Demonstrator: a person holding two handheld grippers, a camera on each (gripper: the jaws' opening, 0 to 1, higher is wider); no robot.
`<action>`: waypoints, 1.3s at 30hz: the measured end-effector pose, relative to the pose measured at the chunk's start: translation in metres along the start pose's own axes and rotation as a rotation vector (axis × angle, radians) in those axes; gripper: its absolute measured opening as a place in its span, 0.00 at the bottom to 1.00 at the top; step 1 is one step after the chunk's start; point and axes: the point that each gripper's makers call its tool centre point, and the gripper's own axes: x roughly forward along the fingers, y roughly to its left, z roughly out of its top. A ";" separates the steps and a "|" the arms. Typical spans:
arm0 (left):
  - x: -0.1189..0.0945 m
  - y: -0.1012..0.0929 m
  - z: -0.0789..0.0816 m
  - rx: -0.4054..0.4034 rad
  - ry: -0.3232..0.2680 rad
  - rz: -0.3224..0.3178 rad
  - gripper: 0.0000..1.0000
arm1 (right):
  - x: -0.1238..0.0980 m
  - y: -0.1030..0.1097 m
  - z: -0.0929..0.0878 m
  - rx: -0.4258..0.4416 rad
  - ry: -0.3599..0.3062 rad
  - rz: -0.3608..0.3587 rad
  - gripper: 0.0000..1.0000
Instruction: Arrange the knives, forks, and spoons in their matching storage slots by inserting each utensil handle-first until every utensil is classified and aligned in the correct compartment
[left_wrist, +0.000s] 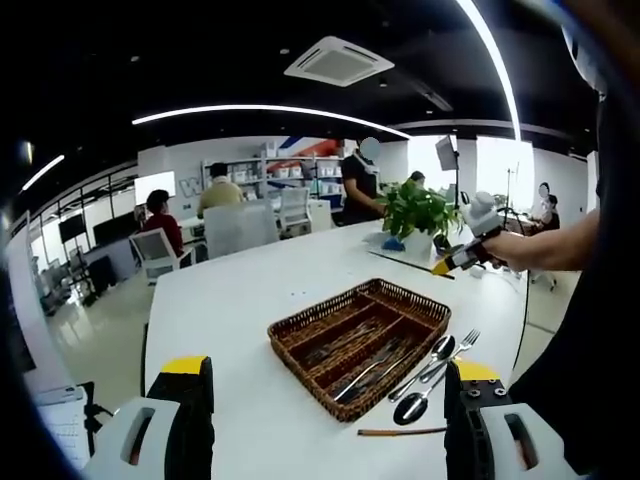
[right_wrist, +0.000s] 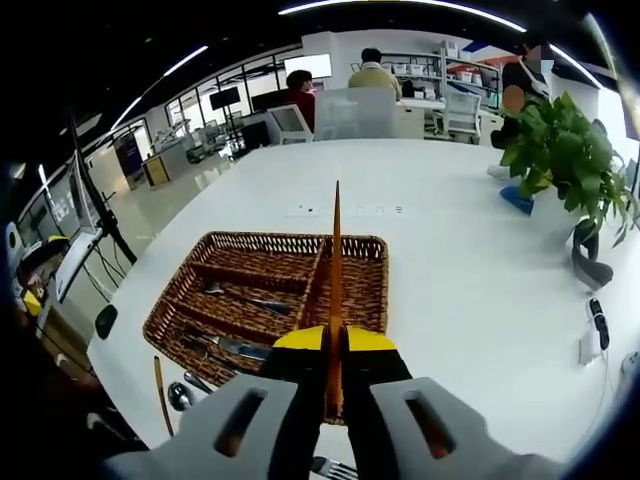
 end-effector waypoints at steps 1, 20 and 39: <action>0.000 0.000 0.000 0.000 0.000 0.000 1.00 | 0.001 -0.001 -0.001 0.001 0.001 -0.002 0.02; -0.003 -0.001 -0.002 -0.004 0.012 -0.019 1.00 | 0.024 -0.007 -0.037 -0.007 0.084 -0.023 0.02; -0.012 0.017 -0.016 0.043 0.052 0.018 1.00 | 0.053 -0.001 -0.061 -0.047 0.189 -0.021 0.02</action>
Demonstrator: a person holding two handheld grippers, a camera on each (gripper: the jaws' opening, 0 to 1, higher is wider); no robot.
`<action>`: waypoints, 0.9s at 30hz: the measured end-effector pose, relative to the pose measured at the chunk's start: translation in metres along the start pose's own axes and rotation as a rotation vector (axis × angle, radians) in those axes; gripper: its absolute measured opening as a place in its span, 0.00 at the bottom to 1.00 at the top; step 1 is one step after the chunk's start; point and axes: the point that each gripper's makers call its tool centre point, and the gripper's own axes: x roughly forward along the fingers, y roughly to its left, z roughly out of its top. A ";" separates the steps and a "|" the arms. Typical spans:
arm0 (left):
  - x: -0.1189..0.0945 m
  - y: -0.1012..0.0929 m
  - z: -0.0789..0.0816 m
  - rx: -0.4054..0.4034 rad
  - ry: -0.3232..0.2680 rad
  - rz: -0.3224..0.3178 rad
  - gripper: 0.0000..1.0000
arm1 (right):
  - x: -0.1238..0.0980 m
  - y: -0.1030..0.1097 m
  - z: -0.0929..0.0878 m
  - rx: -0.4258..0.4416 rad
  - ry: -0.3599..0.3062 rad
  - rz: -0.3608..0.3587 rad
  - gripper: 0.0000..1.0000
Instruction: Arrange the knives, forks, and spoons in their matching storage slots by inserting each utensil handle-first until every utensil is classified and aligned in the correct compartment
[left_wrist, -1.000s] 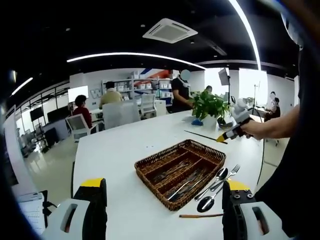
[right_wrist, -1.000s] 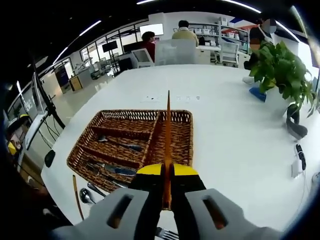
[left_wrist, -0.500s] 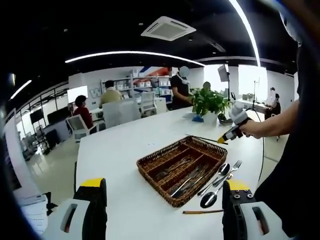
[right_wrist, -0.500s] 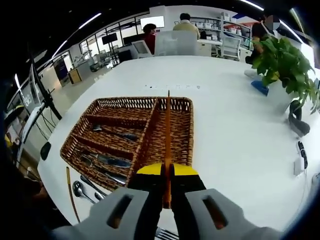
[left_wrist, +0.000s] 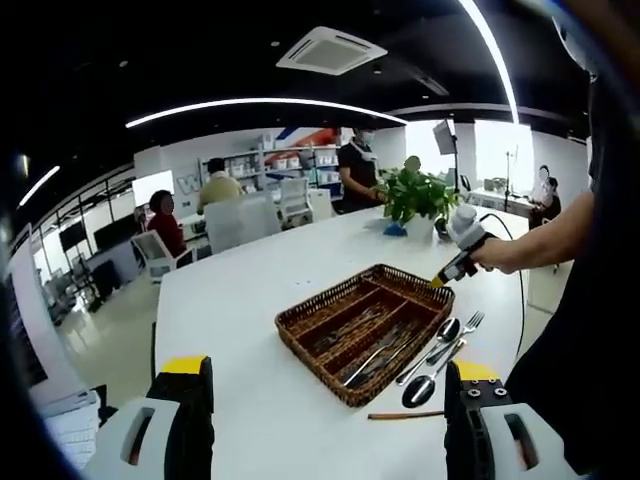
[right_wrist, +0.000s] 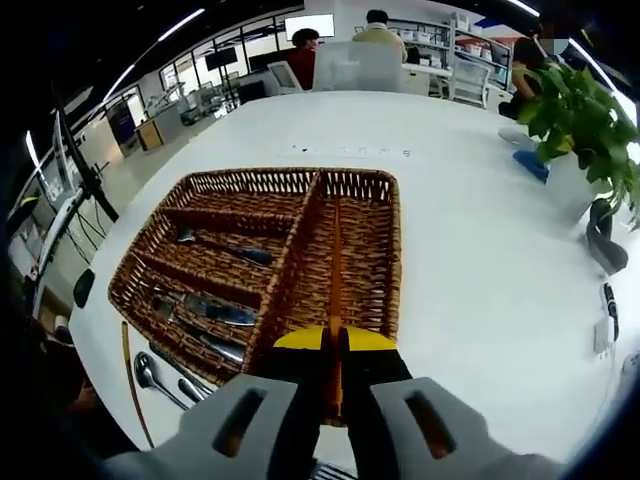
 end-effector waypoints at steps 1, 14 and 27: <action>0.000 0.000 0.000 -0.001 0.000 0.001 1.00 | 0.002 0.001 0.000 0.000 0.001 0.001 0.02; -0.006 0.000 -0.007 0.002 0.009 0.014 1.00 | 0.023 0.007 -0.024 -0.037 0.098 0.006 0.02; -0.012 -0.002 -0.012 -0.005 0.025 0.027 1.00 | 0.032 0.005 -0.034 -0.047 0.128 0.003 0.03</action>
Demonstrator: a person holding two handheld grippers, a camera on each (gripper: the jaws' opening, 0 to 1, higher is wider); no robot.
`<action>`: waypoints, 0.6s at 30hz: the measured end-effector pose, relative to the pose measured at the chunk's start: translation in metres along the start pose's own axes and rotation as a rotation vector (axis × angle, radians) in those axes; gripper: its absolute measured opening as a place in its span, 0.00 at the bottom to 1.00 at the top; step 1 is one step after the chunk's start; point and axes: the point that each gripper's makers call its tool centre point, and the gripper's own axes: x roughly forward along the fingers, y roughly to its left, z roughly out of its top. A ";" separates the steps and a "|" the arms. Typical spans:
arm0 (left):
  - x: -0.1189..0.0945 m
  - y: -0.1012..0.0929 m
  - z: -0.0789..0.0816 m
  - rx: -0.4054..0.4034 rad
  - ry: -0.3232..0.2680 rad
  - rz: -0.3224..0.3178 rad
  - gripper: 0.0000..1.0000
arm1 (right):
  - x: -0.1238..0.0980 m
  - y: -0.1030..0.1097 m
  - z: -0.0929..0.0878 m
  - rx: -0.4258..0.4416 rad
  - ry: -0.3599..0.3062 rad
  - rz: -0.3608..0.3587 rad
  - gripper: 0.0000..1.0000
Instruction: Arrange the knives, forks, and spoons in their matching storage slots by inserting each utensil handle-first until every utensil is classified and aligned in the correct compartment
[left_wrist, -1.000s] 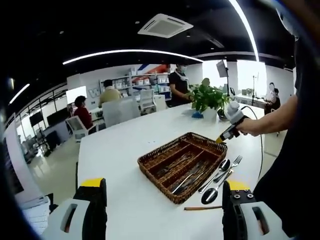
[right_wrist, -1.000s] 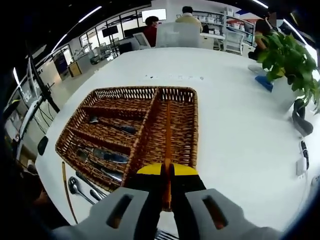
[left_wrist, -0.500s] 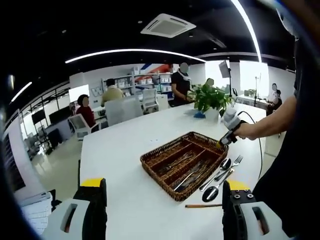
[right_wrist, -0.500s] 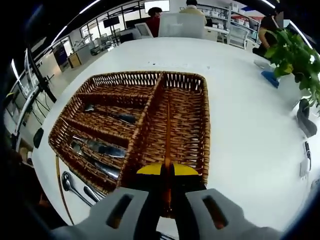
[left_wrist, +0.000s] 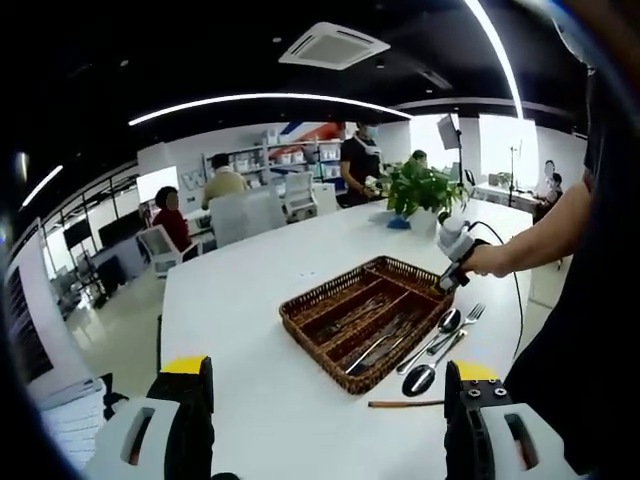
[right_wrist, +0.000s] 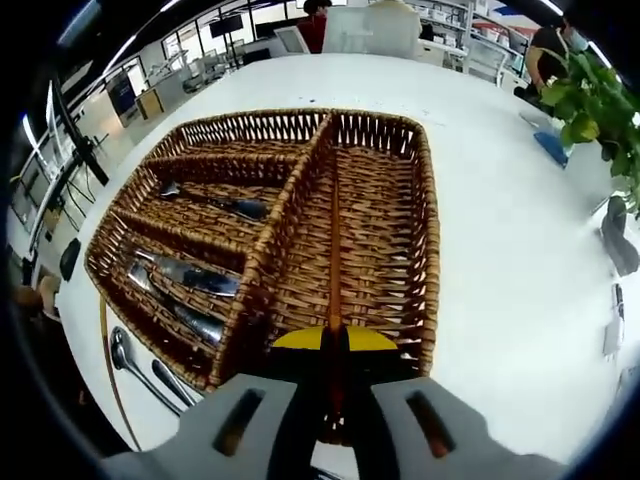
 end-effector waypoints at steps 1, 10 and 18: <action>0.000 0.001 -0.001 0.003 0.002 0.004 1.00 | 0.002 0.000 -0.001 -0.002 0.002 0.002 0.03; -0.005 -0.001 -0.001 -0.013 -0.004 0.017 1.00 | 0.004 0.002 -0.001 -0.010 0.011 0.005 0.03; -0.007 -0.003 -0.001 -0.011 -0.001 0.020 1.00 | 0.003 0.002 -0.001 0.003 0.003 0.045 0.04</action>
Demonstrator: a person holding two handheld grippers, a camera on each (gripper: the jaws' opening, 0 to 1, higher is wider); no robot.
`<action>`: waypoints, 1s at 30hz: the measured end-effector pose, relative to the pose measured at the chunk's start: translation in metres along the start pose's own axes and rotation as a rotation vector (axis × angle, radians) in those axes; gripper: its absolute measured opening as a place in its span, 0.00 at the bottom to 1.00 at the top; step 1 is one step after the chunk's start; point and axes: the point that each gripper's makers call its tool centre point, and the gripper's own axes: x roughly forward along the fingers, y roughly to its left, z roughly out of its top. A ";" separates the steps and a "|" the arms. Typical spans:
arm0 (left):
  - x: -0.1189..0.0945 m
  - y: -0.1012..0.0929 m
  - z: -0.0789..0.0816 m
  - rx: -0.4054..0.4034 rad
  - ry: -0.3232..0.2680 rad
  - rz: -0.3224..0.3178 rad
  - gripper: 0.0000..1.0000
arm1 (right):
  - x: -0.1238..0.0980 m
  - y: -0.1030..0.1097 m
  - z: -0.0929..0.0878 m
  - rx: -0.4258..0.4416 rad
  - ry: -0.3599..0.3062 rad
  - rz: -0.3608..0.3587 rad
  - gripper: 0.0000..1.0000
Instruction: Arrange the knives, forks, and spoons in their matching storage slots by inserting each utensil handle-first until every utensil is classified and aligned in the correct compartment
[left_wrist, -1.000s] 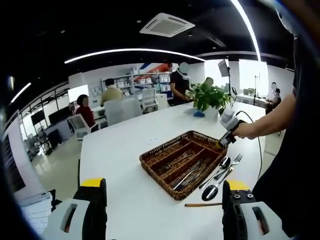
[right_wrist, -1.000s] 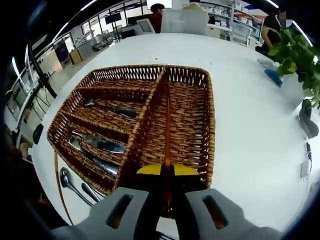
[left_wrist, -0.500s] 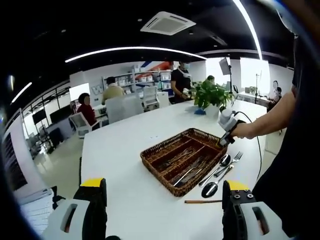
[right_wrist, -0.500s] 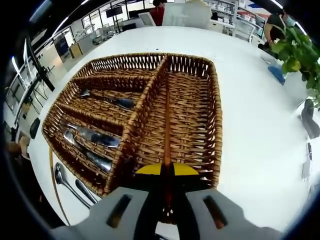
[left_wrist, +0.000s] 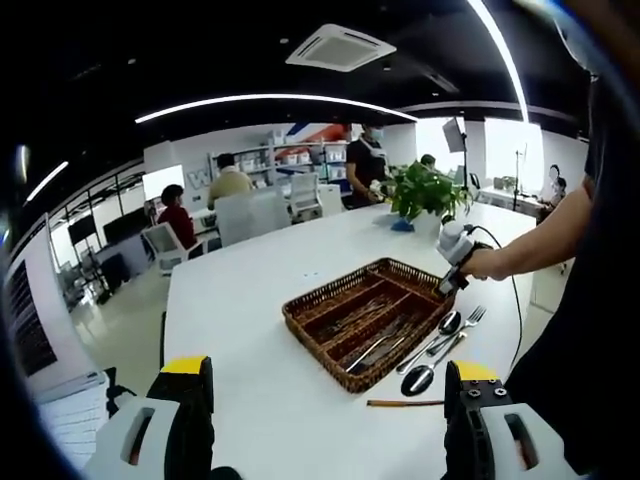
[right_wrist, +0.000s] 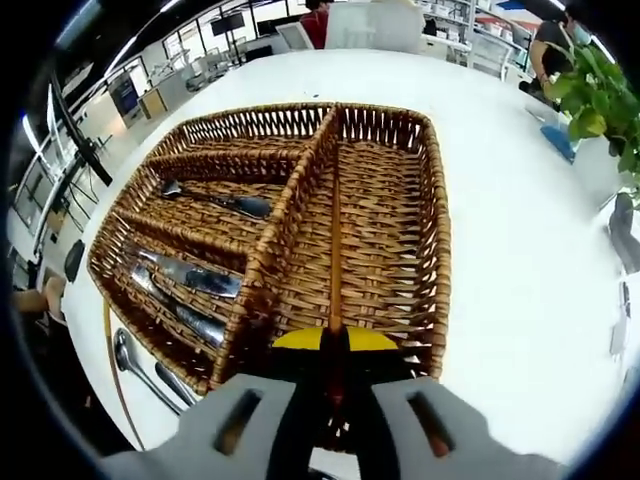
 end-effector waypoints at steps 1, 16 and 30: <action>0.000 0.000 0.000 0.000 0.000 0.000 1.00 | 0.000 0.005 0.002 -0.041 -0.017 0.035 0.04; 0.009 -0.007 0.007 0.012 -0.007 -0.023 1.00 | -0.062 -0.003 0.061 -0.108 -0.309 0.047 0.33; 0.023 -0.024 0.019 0.040 -0.020 -0.067 1.00 | -0.121 -0.002 0.085 -0.128 -0.454 0.070 0.92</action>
